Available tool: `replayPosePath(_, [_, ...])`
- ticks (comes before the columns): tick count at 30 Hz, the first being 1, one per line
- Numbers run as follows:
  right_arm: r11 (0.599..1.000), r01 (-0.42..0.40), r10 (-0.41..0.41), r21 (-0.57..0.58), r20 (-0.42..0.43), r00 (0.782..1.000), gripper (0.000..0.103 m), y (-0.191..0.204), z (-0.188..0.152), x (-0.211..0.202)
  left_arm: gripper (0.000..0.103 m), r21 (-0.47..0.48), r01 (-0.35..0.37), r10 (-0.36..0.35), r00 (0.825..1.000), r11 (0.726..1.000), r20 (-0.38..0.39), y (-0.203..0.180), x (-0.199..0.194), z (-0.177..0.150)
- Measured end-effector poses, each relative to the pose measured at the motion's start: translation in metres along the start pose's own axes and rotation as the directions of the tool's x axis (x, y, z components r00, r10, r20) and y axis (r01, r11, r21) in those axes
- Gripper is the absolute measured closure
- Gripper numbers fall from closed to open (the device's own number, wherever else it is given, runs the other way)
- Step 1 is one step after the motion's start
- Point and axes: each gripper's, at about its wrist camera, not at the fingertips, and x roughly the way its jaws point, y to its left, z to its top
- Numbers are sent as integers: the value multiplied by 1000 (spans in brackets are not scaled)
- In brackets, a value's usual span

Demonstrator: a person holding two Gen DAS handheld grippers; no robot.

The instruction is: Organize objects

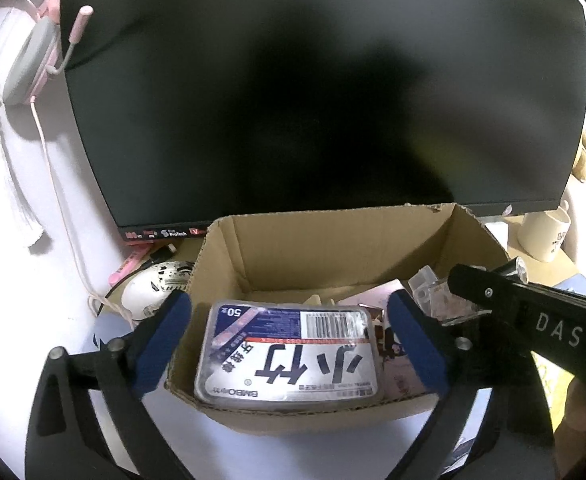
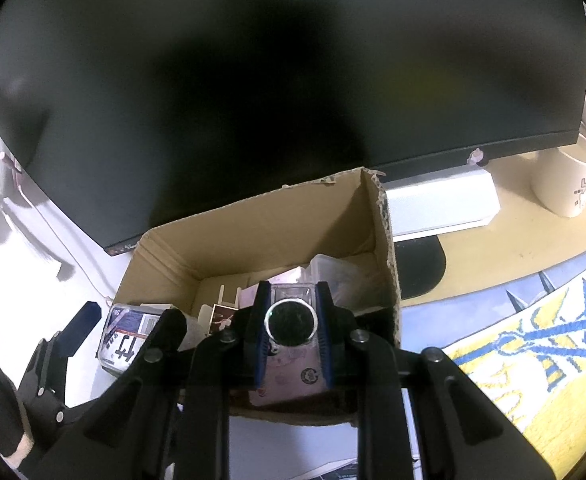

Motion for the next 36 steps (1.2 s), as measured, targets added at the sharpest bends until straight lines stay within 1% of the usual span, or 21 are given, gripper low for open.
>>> replayPosePath(3, [1000,-3,3,7,0,1000,79,0,1,1,2,-6,-3,3,1000,1000,12,2,-4,1])
replayPosePath(4, [1000,-2,2,7,3,1000,78,-1,1,0,0,-13,-5,5,1000,1000,15,4,-5,1])
replayPosePath(6, [1000,-5,5,2,17,1000,77,0,1,-2,0,-20,-11,11,1000,1000,17,7,-7,1])
replayPosePath(11, [1000,-19,19,0,50,999,71,-1,3,-14,0,-49,-32,33,999,998,30,23,-15,4])
replayPosePath(12, [1000,-23,23,2,52,998,68,-2,4,-16,0,-59,-34,36,999,998,31,27,-16,4])
replayPosePath(13, [1000,-25,25,4,51,998,60,-2,4,-16,0,-73,-35,37,999,997,33,32,-18,5])
replayPosePath(15, [1000,-28,28,3,51,998,53,-2,4,-16,0,-89,-36,39,999,995,38,40,-20,6])
replayPosePath(18, [1000,-19,19,-2,45,999,53,-3,4,-16,0,-113,-45,49,998,993,38,50,-23,6])
replayPosePath(20, [1000,-11,11,-8,34,999,50,-3,4,-16,0,-120,-50,55,998,992,39,55,-24,6])
replayPosePath(22, [1000,-9,10,-18,31,999,30,-3,3,-17,0,-124,-62,67,997,990,36,59,-25,5])
replayPosePath(24, [999,-27,28,-32,32,999,24,-3,2,-17,0,-129,-68,72,997,989,33,63,-26,6])
replayPosePath(25, [999,-29,30,-45,26,999,19,0,1,-18,0,-137,-66,71,997,988,32,64,-26,6])
replayPosePath(26, [998,-26,27,-56,25,999,16,3,1,-18,0,-147,-60,66,997,987,32,67,-28,6])
replayPosePath(28, [995,-26,28,-93,24,999,7,10,-1,-20,0,-160,-49,55,998,986,33,69,-30,6])
replayPosePath(30, [992,-9,14,-125,36,999,2,16,-3,-23,0,-167,-47,54,998,985,38,71,-34,6])
replayPosePath(31, [989,9,0,-148,57,998,1,21,-4,-27,0,-169,-50,58,997,984,42,72,-36,6])
replayPosePath(33, [985,21,-8,-169,77,997,0,26,-5,-32,0,-171,-61,70,996,983,52,75,-41,6])
replayPosePath(36, [984,12,4,-180,87,996,0,29,-4,-41,0,-180,-70,83,994,981,66,79,-48,6])
